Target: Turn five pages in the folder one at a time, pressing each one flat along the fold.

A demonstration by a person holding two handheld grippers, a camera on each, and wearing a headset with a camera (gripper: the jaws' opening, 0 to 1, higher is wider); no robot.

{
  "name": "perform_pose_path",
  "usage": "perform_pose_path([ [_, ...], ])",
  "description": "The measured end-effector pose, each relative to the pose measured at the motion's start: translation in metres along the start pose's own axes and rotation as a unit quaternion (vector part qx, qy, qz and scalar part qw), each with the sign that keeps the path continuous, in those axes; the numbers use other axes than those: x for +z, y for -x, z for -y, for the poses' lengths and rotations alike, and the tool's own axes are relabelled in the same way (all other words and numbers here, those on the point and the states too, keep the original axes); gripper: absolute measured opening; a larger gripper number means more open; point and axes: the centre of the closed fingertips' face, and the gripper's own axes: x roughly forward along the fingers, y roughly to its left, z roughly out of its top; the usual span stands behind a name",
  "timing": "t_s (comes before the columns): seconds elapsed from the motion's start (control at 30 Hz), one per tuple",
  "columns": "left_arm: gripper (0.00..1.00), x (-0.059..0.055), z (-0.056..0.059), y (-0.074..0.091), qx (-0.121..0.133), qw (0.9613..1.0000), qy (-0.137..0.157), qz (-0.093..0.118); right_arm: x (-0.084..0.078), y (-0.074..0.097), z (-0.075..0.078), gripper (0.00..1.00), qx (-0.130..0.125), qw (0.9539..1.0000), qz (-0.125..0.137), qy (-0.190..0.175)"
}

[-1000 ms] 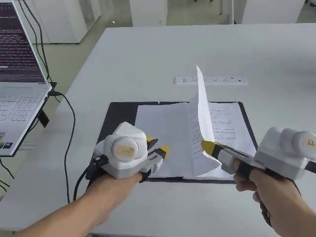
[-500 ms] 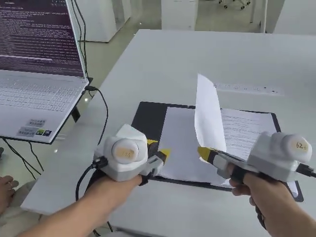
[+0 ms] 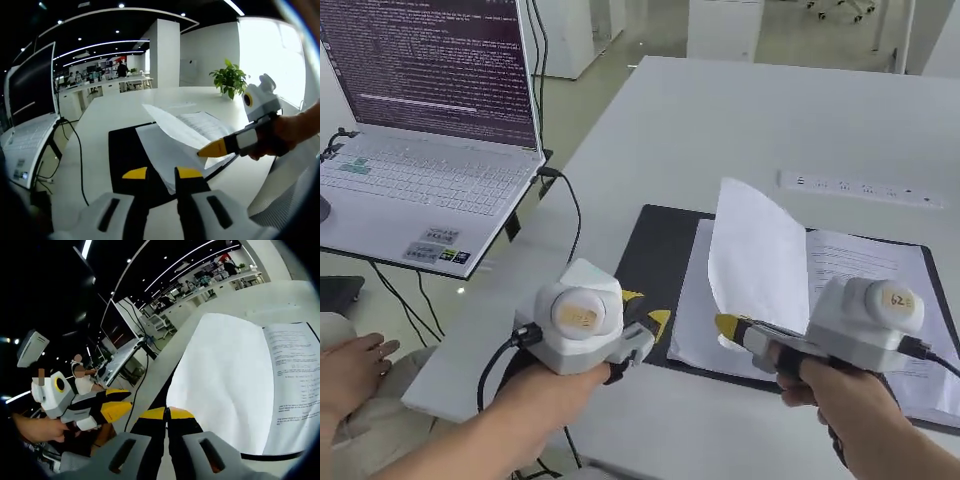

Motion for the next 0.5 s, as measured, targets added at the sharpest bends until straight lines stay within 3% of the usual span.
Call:
perform_pose_path([
  [0.23, 0.19, -0.010, -0.008, 0.007, 0.007, 0.9999, 0.010, -0.005, -0.012, -0.019, 0.004, 0.00, -0.005, 0.9996, -0.027, 0.003],
  [0.5, 0.19, -0.029, -0.008, 0.013, 0.006, 0.9996, 0.019, -0.020, -0.031, -0.039, 0.011, 0.00, -0.012, 0.9980, -0.062, 0.009],
])
